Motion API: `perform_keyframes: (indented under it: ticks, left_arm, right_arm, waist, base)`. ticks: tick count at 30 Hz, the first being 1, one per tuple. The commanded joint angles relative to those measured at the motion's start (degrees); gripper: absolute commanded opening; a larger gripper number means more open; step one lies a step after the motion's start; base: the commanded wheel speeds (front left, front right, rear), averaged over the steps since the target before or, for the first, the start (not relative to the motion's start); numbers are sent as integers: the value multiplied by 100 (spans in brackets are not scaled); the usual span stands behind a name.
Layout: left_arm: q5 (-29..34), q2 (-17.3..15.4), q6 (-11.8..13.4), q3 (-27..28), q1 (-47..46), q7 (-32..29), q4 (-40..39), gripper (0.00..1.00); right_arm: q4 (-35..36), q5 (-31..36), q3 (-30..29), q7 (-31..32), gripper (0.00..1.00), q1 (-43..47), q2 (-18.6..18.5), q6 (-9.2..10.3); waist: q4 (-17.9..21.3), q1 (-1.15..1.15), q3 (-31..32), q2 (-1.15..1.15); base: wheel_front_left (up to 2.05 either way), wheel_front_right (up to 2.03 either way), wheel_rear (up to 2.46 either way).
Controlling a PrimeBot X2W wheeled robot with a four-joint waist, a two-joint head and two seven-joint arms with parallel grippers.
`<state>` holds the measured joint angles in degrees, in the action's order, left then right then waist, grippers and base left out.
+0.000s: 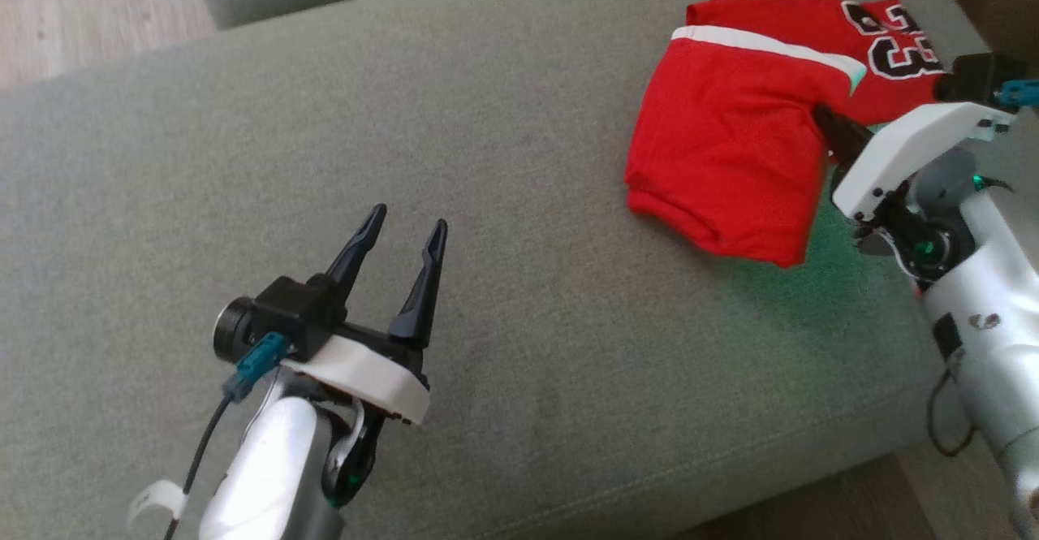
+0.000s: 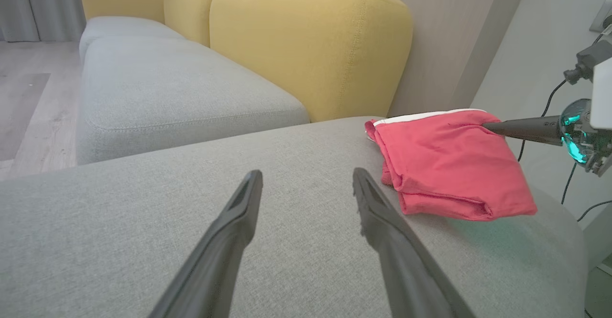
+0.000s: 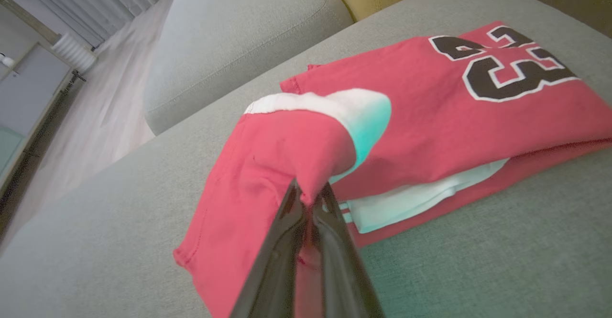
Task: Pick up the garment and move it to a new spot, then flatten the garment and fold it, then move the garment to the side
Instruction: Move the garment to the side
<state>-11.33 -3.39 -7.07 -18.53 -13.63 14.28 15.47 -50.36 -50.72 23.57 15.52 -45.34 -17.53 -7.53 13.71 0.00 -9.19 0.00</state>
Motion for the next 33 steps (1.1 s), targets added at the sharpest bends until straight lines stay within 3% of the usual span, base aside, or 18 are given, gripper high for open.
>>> perform_keyframes:
  ticks: [1,4,14,20,24,29,30,31,33]
  left_arm:
    - [4,-101,-8,106,-299,36,-156,100]
    - [14,-115,-9,68,-362,14,-162,100]
    - [72,-265,46,35,-615,-130,-290,100]
    - [86,-346,67,36,-740,-161,-358,100]
    - [78,-356,84,23,-795,-157,-373,100]
    - [60,-365,96,9,-857,-136,-347,100]
    - [53,-365,99,8,-867,-131,-339,100]
    - [47,-366,102,7,-877,-126,-330,100]
    - [34,-368,115,12,-892,-114,-310,100]
  right_arm:
    - [241,-22,137,-57,0,-177,-142,4]
    - [320,-16,262,39,0,-275,-325,4]
    - [895,116,1006,631,0,-1136,-1698,4]
    - [823,358,1218,811,0,-1650,-2365,4]
    - [649,751,1391,847,0,-1904,-2691,4]
    - [466,926,1516,806,2,-2015,-2757,4]
    - [416,952,1530,777,44,-2018,-2751,4]
    - [362,976,1543,743,100,-2011,-2737,4]
    - [255,1036,1574,668,100,-1987,-2693,4]
  waist:
    - [-42,0,-167,0]
    - [-132,0,-303,0]
    - [-588,0,-1125,0]
    - [-754,0,-1518,0]
    - [-830,0,-1665,0]
    - [-875,0,-1768,0]
    - [-884,0,-1771,0]
    - [-894,0,-1771,0]
    - [-913,0,-1742,0]
  base:
    - [0,0,0]
    - [0,0,0]
    - [0,0,0]
    - [0,0,0]
    - [0,0,0]
    - [0,0,0]
    - [0,0,0]
    - [0,0,0]
    - [0,0,0]
